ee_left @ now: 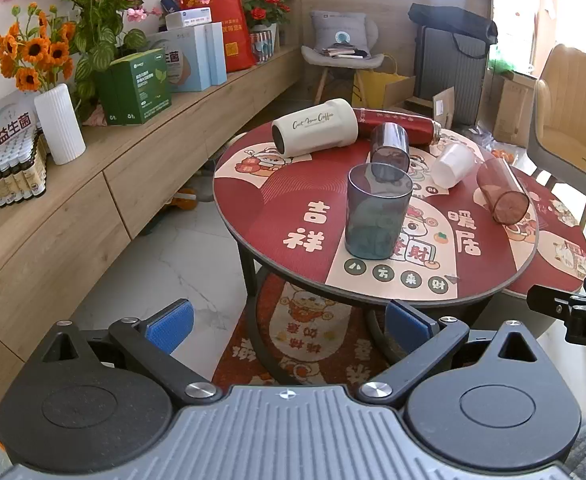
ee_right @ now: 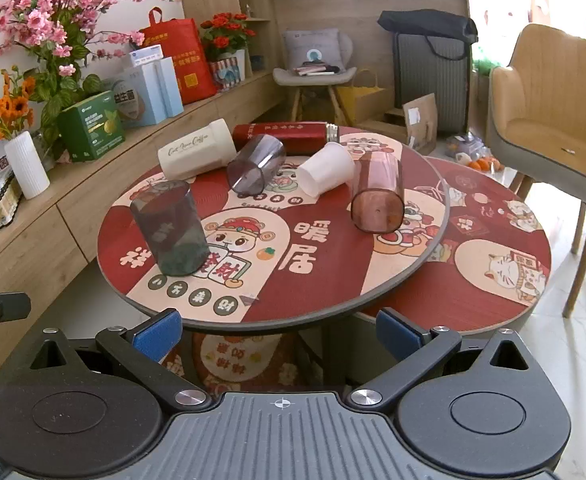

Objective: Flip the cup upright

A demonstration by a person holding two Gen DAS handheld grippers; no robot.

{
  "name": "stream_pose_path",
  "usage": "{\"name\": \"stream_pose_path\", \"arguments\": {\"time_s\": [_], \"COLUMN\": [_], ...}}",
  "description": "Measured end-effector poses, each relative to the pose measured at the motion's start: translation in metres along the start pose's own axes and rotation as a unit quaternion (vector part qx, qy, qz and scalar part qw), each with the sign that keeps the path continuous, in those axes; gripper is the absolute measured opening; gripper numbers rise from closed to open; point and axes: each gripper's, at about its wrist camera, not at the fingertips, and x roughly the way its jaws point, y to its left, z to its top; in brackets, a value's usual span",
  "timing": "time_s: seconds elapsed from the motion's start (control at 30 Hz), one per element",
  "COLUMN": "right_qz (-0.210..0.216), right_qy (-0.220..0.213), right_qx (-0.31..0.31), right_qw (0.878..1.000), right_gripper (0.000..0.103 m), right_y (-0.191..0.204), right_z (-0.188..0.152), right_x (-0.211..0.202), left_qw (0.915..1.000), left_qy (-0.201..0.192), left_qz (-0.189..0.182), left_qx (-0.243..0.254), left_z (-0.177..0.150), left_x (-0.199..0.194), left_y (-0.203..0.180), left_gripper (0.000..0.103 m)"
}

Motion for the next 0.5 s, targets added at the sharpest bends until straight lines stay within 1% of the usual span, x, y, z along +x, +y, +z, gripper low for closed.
{"name": "stream_pose_path", "arguments": {"time_s": [0.23,0.5], "right_qz": [0.001,0.000], "right_qy": [0.001,0.001], "right_qx": [-0.001,0.001], "right_qw": [1.000,1.000], "right_gripper": [0.103,0.103], "right_y": [-0.0002,0.0000], "right_z": [-0.0004,-0.0006], "right_x": [0.0001,0.0000], "left_qw": [1.0000,1.0000], "left_qy": [0.005,0.001], "left_qz": [0.001,0.001], "left_qx": [-0.001,0.005], "left_z": [-0.0004,-0.0012], "left_x": [0.0004,-0.0012], "left_y": [0.0010,-0.0005], "left_gripper": [0.103,0.103]}}
